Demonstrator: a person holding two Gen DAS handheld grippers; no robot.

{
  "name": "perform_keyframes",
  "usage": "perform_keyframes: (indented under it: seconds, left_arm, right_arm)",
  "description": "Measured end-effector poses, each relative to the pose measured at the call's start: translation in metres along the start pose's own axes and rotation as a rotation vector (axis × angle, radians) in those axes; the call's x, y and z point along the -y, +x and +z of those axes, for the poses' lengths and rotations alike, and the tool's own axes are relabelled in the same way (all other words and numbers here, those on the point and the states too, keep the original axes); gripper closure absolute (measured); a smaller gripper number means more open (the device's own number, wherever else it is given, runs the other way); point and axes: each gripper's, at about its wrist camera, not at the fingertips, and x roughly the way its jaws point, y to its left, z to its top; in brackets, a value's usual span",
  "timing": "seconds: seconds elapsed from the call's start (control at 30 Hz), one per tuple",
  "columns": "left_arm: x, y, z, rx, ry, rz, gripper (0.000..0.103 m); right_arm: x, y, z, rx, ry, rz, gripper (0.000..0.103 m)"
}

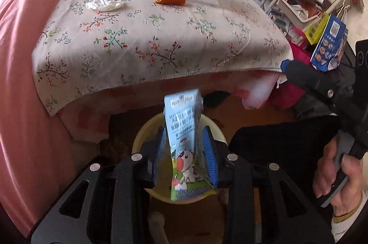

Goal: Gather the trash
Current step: 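Carry the carton and tissue over the yellow bin and open both grippers, then grasp the crumpled tissue with the left gripper while the right gripper grasps the orange peel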

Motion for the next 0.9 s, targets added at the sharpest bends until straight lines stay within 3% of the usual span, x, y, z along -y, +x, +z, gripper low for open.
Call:
perform_keyframes:
  seconds: [0.1,0.3,0.47,0.9]
  left_arm:
    - [-0.004,-0.006,0.0,0.032,-0.014,0.029,0.057]
    - [-0.014,-0.046,0.008,0.299,-0.054,0.141,0.029]
    - [-0.017,-0.059,0.015,0.393,-0.08,0.182,0.026]
    - [-0.031,-0.08,0.035,0.484,-0.139,0.232,0.021]
  right_arm:
    - [-0.001,-0.006,0.0,0.027,0.002,0.001,0.04]
    - [-0.014,-0.011,0.003,0.078,-0.061,-0.001,0.04]
    - [-0.025,-0.012,0.002,0.097,-0.118,-0.005,0.04]
    - [-0.033,-0.01,0.024,0.11,-0.175,0.001,0.04]
